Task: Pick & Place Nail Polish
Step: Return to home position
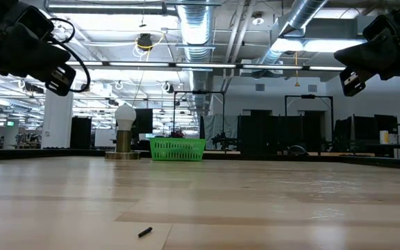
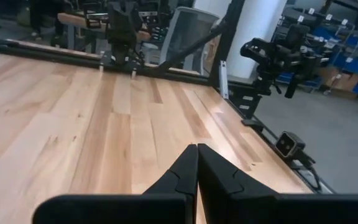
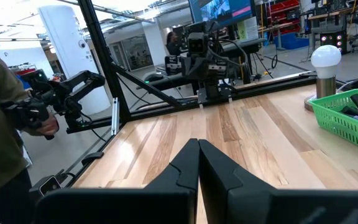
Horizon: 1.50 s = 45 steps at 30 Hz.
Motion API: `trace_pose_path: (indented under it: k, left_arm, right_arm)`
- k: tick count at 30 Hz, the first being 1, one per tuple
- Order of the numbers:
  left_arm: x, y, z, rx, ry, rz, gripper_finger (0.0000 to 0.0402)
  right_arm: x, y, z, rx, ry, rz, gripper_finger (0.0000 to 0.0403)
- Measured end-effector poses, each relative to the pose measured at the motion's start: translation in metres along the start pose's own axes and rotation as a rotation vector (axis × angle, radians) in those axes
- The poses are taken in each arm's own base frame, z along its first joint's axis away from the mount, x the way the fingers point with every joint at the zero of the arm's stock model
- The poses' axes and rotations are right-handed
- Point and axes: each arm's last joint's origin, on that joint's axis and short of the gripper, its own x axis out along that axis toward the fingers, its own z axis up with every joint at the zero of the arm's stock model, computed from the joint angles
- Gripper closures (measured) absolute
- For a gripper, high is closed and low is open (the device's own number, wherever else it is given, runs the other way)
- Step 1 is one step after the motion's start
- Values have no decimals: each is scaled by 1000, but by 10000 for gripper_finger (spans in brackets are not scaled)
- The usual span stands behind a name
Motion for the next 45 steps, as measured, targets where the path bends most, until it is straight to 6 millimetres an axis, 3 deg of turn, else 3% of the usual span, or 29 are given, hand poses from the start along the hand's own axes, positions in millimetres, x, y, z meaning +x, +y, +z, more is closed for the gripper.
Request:
trace_pose_path:
  k: [9,14,17,25,31,45]
  left_arm:
    - [-11,-3,12,59,-112,7,401]
    - [-20,-1,9,118,97,116,401]
    - [-20,-1,9,143,107,114,401]
    - [-10,0,10,119,-144,67,401]
    - [-10,0,10,170,-148,72,401]
    - [-10,-1,12,97,-167,55,396]
  right_arm:
    - [0,0,0,0,0,0,403]
    - [0,0,0,0,0,0,403]
    - [0,0,0,0,0,0,403]
    - [0,0,0,0,0,0,403]
    - [0,0,0,0,0,0,403]
    - [0,0,0,0,0,0,403]
